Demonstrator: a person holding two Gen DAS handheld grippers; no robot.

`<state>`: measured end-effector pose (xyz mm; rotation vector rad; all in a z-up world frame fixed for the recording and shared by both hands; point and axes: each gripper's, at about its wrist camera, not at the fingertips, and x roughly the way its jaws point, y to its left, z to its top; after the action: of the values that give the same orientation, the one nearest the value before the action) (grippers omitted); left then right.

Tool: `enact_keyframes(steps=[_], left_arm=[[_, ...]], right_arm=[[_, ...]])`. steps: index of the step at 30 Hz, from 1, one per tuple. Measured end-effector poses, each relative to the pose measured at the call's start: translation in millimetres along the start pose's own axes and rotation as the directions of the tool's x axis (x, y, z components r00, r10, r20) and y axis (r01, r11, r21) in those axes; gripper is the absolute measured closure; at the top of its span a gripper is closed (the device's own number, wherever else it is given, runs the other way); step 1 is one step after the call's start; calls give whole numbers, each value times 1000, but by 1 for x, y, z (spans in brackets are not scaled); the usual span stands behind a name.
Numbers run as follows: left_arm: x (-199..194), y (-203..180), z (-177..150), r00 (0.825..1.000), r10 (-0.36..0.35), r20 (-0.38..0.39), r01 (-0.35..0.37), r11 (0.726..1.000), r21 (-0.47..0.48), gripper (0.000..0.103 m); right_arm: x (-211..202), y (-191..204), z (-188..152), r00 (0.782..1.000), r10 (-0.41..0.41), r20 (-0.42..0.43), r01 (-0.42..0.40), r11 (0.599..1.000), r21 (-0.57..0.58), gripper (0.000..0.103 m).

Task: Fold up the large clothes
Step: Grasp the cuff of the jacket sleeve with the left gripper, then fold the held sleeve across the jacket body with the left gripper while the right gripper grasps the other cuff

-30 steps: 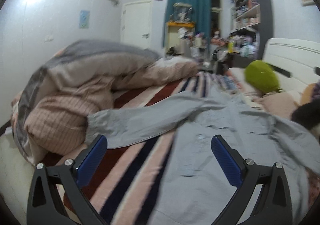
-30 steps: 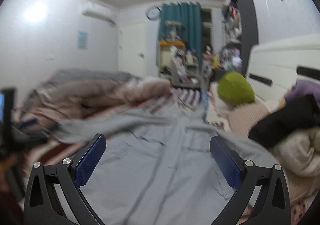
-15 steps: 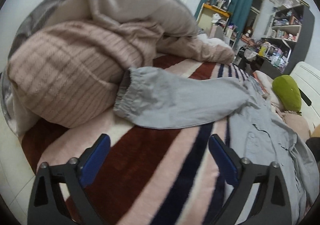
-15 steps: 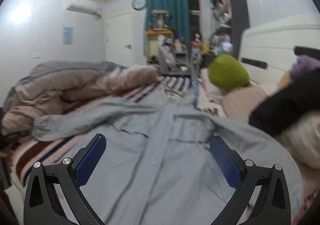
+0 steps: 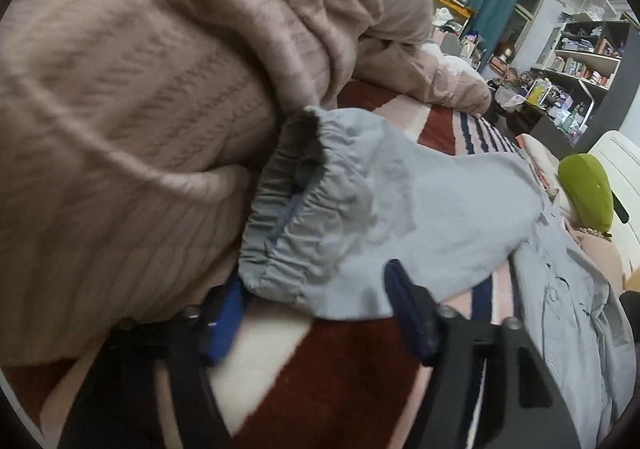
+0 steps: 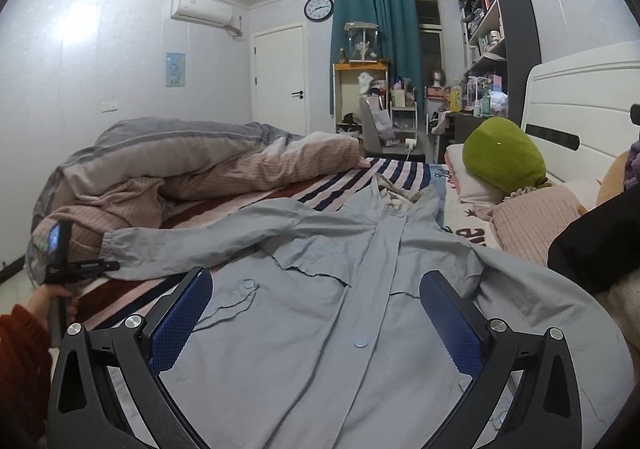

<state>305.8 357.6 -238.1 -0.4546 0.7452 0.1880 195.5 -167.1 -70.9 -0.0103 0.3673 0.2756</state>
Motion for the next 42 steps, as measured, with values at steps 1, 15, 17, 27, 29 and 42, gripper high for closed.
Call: enact_keyframes(steps=[1, 15, 17, 27, 29, 42], left_arm=[[2, 1, 2, 1000, 12, -2, -12, 1000, -5, 56], [-79, -62, 17, 956, -252, 148, 245, 967, 65, 93], [-106, -94, 21, 928, -324, 185, 302, 943, 140, 93], [-145, -261, -21, 781, -625, -6, 572, 710, 410, 93], [-136, -289, -48, 764, -637, -103, 608, 658, 443, 93], [-55, -323, -176, 748, -450, -488, 644, 668, 372, 61]], right_arm=[[-1, 1, -1, 1000, -6, 3, 6, 1000, -5, 0], [-26, -1, -1, 998, -43, 45, 43, 999, 0, 0], [-34, -4, -1, 997, -49, 57, 49, 999, 4, 0], [-69, -28, -7, 987, -120, 110, 116, 992, 47, 0], [-73, -32, -9, 986, -130, 106, 124, 991, 56, 0], [-78, -78, -32, 991, -126, 35, 122, 987, 107, 0]])
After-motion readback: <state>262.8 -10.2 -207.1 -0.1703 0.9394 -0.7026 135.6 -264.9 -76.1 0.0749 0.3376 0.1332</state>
